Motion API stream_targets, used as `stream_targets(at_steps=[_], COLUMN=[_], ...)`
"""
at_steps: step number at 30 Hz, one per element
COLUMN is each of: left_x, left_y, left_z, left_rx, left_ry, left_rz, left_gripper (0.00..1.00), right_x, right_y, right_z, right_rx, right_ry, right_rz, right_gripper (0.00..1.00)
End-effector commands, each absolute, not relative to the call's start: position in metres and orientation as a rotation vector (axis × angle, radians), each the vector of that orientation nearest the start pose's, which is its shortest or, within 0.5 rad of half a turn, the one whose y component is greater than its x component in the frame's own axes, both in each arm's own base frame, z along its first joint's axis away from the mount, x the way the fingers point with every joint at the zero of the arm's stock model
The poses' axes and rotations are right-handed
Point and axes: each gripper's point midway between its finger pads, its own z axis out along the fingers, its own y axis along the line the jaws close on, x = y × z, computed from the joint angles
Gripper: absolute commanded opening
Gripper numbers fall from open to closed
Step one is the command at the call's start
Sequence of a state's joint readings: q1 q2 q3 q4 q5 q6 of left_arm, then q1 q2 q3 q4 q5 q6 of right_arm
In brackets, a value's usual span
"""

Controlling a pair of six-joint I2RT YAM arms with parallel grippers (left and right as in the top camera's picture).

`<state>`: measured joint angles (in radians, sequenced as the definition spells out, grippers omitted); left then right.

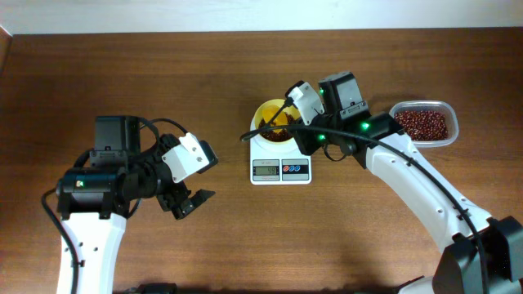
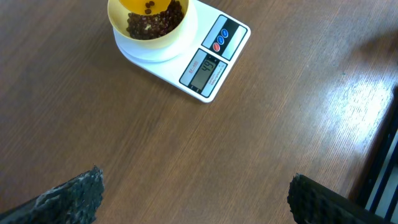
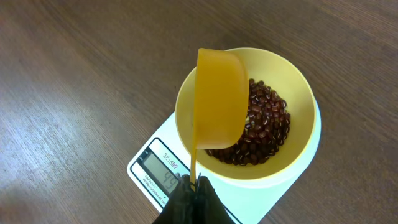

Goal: Scoop item into bowl and weigh 50g on scale
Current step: 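Tilt the scoop to shake remaining beans into the bowl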

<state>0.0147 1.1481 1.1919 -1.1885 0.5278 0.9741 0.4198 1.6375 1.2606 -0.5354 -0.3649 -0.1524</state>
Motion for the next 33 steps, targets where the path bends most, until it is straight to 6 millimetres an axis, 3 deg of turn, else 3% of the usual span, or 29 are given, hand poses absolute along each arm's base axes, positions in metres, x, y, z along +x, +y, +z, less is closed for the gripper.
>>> stream_targets(at_steps=[1, 7, 16, 22, 33], left_x=[0.246, 0.246, 0.246, 0.246, 0.247], left_y=[-0.085, -0.085, -0.085, -0.085, -0.085], left_z=[0.225, 0.225, 0.225, 0.225, 0.225], left_rx=[1.293, 1.293, 1.293, 1.293, 1.293], left_ry=[2.131, 2.131, 2.131, 2.131, 2.131], left_rz=[-0.352, -0.352, -0.352, -0.352, -0.352], left_gripper=[0.99, 0.99, 0.99, 0.99, 0.99], right_x=[0.367, 0.368, 0.390, 0.389, 0.379], right_y=[0.236, 0.234, 0.213, 0.214, 0.229], right_z=[0.166, 0.166, 0.164, 0.164, 0.168], right_rx=[-0.846, -0.841, -0.802, -0.803, -0.751], right_ry=[2.315, 2.318, 2.304, 2.305, 2.328], right_rz=[0.597, 0.580, 0.353, 0.358, 0.531], right_gripper=[0.04, 0.04, 0.04, 0.04, 0.04])
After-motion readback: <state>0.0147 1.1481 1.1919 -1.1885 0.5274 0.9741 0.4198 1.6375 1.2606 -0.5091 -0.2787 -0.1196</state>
